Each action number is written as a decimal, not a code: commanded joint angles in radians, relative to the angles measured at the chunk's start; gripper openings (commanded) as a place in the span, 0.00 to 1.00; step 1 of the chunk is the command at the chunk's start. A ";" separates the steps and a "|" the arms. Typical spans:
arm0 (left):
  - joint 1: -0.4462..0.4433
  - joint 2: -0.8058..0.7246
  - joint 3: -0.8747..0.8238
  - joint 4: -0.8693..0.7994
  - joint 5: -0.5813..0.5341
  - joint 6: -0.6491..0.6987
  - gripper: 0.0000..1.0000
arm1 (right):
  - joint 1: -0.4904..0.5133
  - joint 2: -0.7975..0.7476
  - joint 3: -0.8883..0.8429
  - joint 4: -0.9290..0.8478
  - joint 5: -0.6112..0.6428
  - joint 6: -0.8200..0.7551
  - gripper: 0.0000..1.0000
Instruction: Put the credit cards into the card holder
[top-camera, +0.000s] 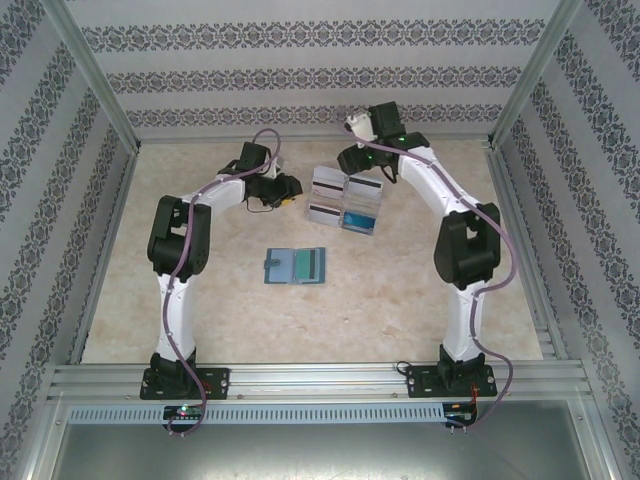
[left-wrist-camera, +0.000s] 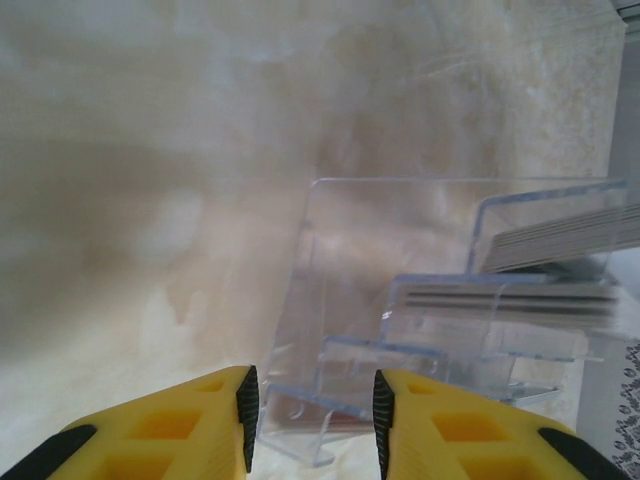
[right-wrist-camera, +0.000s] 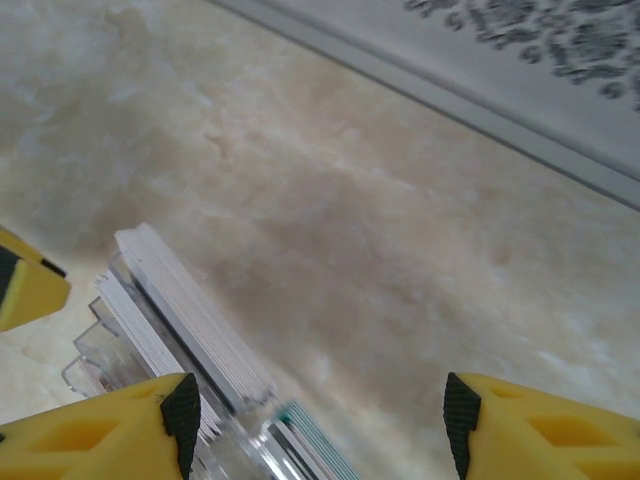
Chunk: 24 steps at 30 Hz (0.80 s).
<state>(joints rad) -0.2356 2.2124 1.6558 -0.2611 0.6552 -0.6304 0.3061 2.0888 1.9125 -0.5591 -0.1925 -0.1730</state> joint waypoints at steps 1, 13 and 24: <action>-0.021 0.015 0.042 0.027 0.039 -0.014 0.38 | 0.023 0.066 0.091 -0.076 -0.050 -0.069 0.68; -0.052 0.074 0.106 0.003 0.055 -0.014 0.39 | 0.041 0.200 0.248 -0.151 -0.057 -0.116 0.67; -0.053 0.061 0.103 -0.012 0.045 0.000 0.39 | 0.036 0.233 0.278 -0.205 -0.039 -0.140 0.67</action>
<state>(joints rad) -0.2813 2.2829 1.7435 -0.2554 0.6991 -0.6365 0.3431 2.2894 2.1551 -0.7273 -0.2398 -0.2920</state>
